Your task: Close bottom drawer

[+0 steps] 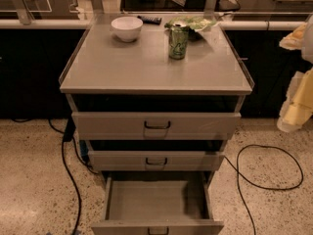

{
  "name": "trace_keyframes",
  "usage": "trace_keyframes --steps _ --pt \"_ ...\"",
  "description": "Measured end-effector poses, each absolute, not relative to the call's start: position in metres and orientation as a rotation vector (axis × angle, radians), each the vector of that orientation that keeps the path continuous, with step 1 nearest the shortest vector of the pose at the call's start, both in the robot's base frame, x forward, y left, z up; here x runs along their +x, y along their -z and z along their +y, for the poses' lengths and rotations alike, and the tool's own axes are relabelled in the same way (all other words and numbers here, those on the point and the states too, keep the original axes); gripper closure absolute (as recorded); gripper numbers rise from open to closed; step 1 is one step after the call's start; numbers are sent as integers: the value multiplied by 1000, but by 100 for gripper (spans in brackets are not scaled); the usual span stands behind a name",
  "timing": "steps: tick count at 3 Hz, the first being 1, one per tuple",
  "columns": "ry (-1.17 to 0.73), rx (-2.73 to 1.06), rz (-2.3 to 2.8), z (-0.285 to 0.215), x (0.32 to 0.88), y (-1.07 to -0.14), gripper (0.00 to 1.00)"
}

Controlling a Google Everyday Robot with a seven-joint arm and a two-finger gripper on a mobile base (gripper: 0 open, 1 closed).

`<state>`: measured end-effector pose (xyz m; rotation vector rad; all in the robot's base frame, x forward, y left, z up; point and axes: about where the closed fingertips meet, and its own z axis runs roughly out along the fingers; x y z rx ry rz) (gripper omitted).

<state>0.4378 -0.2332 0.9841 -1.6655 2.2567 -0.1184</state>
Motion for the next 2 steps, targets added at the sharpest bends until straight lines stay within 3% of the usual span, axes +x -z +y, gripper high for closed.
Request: trace_keyframes --steps 2 --pt "209 -1462 2387 -323 433 -985 0"
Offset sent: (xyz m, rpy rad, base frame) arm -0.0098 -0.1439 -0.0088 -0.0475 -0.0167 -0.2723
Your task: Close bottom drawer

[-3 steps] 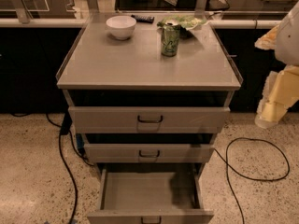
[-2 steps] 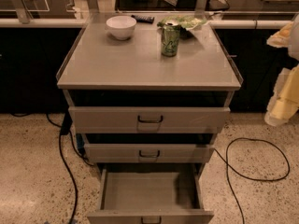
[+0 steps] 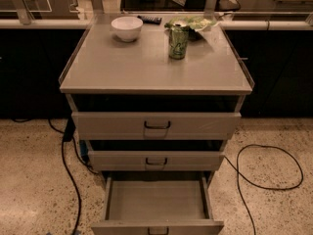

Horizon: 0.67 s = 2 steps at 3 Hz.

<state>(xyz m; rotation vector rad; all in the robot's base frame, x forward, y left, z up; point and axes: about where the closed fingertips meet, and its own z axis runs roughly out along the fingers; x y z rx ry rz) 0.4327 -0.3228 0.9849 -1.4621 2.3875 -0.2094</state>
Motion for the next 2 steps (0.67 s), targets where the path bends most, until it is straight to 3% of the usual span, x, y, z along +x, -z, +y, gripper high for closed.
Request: trace_keyframes --steps 2 --pt "276 -1245 2528 -433 434 -947 0"
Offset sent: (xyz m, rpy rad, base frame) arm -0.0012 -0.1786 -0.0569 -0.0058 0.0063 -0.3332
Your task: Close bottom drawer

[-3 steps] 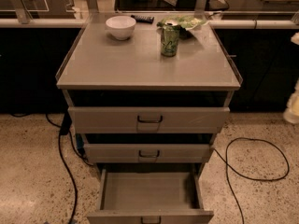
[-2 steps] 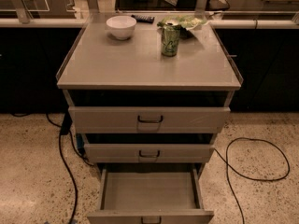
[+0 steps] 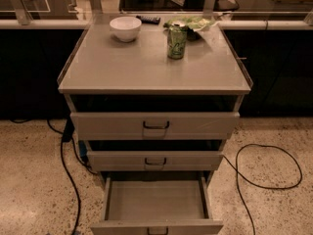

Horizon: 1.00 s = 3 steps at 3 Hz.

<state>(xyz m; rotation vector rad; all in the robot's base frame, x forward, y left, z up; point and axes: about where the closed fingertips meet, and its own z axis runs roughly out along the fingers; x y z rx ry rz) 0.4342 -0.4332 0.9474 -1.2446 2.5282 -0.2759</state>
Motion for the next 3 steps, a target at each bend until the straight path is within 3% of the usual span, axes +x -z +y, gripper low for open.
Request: trace_keyframes --steps 1,3 --pt "279 -1249 2524 -432 435 -947 0" --pt "330 -989 2640 -522 434 -928 0"
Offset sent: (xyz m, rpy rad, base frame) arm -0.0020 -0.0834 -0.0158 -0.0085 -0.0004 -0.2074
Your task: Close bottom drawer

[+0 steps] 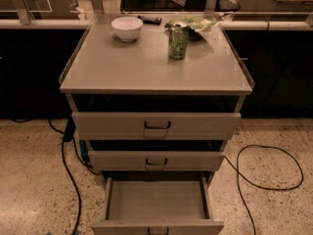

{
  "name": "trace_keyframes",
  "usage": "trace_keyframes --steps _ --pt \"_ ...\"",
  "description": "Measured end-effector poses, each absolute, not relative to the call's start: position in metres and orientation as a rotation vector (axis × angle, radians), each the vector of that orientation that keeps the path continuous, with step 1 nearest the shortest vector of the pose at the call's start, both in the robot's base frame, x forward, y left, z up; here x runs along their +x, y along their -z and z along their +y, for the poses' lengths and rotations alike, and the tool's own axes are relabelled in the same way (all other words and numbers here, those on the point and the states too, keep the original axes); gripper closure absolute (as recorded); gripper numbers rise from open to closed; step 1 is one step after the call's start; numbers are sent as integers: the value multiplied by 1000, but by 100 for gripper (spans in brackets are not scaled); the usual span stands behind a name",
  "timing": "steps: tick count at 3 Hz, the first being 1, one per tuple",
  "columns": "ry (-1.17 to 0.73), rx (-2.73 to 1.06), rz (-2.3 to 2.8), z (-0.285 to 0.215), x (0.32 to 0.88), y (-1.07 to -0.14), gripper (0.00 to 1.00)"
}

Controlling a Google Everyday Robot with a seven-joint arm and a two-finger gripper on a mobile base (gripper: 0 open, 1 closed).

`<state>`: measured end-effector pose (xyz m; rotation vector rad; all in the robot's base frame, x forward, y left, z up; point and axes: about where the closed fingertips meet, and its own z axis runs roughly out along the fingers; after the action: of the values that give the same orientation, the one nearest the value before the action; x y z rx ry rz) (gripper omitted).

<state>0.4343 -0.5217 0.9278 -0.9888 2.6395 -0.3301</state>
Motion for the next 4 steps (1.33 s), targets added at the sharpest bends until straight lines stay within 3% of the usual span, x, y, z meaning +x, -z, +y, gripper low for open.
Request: trace_keyframes --steps 1,3,4 --pt "298 -872 2665 -565 434 -909 0" --pt "401 -801 2567 -550 425 -903 0" --pt "355 -832 2599 -538 421 -869 0"
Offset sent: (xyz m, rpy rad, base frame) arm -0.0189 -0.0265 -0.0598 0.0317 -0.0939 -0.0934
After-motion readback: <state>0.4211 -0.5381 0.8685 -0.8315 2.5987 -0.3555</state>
